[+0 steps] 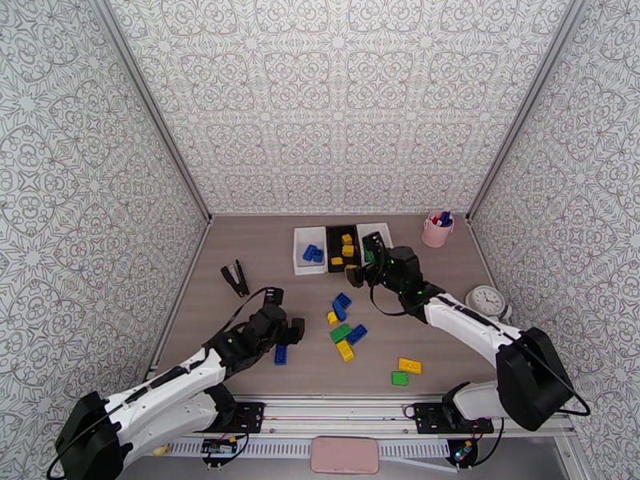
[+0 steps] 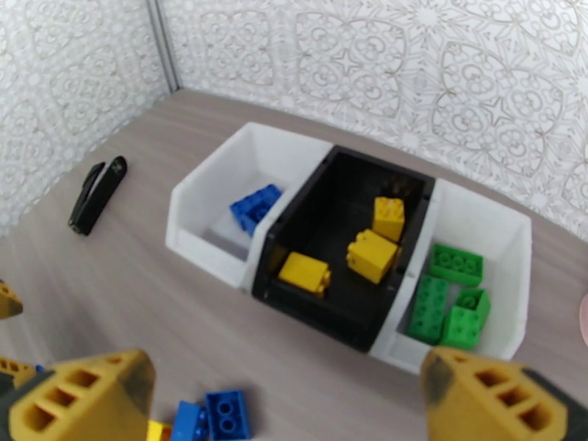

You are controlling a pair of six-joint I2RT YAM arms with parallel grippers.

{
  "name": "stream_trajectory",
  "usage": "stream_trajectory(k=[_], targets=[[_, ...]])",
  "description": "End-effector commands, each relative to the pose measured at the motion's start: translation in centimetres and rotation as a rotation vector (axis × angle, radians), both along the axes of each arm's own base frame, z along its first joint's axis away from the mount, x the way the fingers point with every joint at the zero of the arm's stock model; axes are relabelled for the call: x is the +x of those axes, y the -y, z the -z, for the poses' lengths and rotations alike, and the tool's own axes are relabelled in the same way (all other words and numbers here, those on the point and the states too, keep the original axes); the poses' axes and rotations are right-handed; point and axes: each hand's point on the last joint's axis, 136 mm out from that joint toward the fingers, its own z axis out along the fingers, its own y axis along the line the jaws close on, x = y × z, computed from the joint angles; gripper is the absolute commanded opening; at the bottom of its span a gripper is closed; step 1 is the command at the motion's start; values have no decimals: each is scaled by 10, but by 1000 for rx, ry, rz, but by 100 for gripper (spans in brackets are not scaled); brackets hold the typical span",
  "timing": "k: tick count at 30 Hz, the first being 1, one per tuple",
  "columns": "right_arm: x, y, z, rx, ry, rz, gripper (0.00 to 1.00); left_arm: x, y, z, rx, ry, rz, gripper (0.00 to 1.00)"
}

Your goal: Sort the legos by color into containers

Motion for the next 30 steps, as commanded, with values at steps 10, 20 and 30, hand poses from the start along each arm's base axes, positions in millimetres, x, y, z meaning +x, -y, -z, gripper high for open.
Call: stream_trajectory(k=[10, 20, 30], targets=[[-27, 17, 17, 13, -39, 24, 100, -31, -8, 37, 9, -259, -86, 92], [-38, 19, 21, 4, -42, 9, 100, -41, -6, 51, 36, -345, -77, 81], [-48, 11, 20, 12, -44, -39, 100, -44, -1, 61, 55, -382, -71, 57]])
